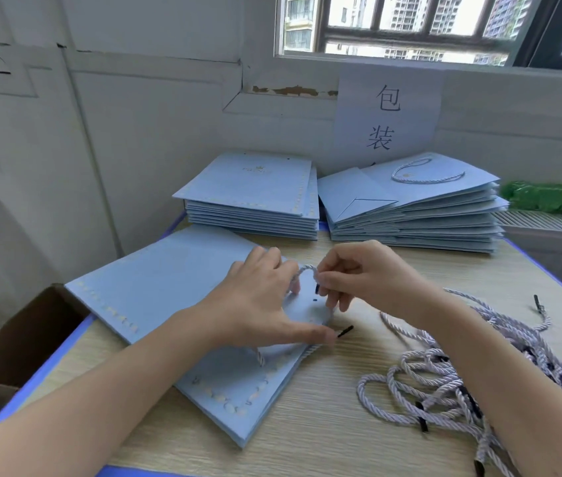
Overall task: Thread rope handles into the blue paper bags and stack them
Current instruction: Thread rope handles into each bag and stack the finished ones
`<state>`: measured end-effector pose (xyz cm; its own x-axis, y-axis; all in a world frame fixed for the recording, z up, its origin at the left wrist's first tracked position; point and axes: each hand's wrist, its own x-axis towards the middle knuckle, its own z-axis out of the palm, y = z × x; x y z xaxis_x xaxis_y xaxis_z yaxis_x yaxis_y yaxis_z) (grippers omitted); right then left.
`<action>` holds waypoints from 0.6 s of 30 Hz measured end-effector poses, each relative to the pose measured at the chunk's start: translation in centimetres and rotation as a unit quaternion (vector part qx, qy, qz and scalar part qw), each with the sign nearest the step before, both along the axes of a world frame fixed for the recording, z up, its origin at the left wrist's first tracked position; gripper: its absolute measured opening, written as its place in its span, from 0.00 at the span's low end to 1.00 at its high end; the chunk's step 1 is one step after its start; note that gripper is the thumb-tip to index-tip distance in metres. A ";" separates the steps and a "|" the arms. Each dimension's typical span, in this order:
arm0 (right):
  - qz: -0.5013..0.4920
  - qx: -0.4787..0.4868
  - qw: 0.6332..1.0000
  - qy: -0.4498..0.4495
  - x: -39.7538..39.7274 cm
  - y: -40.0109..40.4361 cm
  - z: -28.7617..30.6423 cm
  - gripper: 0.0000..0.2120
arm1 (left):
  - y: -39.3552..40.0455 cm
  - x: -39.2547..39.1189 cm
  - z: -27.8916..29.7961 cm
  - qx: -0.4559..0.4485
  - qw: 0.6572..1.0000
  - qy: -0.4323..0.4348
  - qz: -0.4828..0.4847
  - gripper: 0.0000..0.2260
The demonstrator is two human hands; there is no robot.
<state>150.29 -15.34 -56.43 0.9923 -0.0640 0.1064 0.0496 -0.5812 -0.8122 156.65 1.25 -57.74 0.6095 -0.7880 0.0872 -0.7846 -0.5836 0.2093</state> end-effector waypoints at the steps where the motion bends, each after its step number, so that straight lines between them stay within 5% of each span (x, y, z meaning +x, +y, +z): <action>1: 0.003 -0.016 1.000 0.007 0.1 0.1 -0.2 0.07 | -0.1 -0.1 -0.1 0.004 1.000 -0.007 -0.006 0.33; 6: -0.011 -0.221 0.975 -0.009 0.5 0.0 -0.5 0.07 | -0.1 0.0 -0.1 -0.002 1.000 -0.009 -0.012 0.26; 12: 0.020 -0.229 0.973 -0.003 0.0 0.0 -0.3 0.14 | 0.1 -0.2 0.1 -0.044 0.999 0.008 -0.018 0.21; 18: 0.035 -0.260 0.964 -0.048 0.2 0.5 -0.5 0.06 | 0.2 -0.3 1.0 -0.134 0.990 -0.038 0.008 0.21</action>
<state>150.44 -14.82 -56.94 0.9763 0.0887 0.1976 0.1631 -0.9013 -0.4013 156.31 1.47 -56.72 0.6056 -0.7204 0.3380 -0.7949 -0.5283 0.2983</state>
